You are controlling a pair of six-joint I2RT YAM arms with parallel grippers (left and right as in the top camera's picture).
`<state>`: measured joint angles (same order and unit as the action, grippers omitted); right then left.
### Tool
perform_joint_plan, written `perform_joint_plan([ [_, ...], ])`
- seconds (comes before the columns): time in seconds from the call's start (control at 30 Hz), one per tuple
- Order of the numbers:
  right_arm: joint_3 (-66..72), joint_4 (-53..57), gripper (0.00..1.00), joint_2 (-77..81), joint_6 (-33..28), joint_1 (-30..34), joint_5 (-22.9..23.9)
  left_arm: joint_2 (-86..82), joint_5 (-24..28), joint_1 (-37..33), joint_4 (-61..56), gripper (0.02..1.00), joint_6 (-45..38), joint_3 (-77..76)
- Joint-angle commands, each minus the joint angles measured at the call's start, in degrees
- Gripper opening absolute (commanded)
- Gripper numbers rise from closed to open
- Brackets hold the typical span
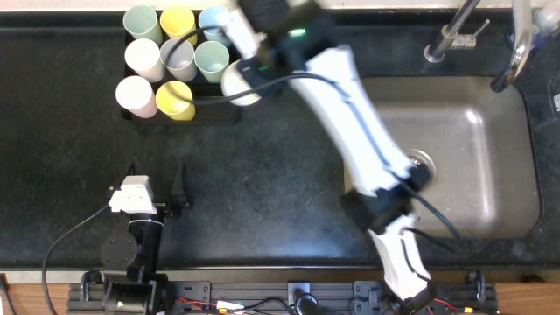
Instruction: Store Cups
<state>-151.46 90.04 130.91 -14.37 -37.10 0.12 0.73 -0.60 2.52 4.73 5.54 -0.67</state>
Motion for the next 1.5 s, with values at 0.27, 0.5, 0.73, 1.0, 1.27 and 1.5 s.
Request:
perform_joint_plan([
  [0.27,-3.5,-7.63,0.042,3.93,3.48,-2.36,0.39,-0.57,0.42,0.22,0.07,0.998,-1.05,0.2],
  [0.5,-3.5,-6.36,0.042,7.39,2.51,-3.13,-0.66,-0.57,0.42,0.22,0.07,0.996,-1.05,0.2],
  [0.73,-3.5,-6.32,0.042,9.49,2.32,-3.76,-0.66,-0.57,0.42,0.22,0.07,0.998,-1.05,0.2],
  [1.0,-3.5,-8.48,0.042,11.87,1.92,-3.76,-0.66,-0.57,0.42,0.22,0.07,0.998,-1.05,0.2],
  [1.27,-3.48,-8.83,0.042,13.49,1.9,-3.82,-0.68,-0.57,0.42,0.22,0.07,0.998,-1.05,0.2],
  [1.5,-3.48,-7.82,0.042,15.74,1.01,-3.8,-0.52,-0.57,0.42,0.22,0.07,0.998,-1.05,0.2],
])
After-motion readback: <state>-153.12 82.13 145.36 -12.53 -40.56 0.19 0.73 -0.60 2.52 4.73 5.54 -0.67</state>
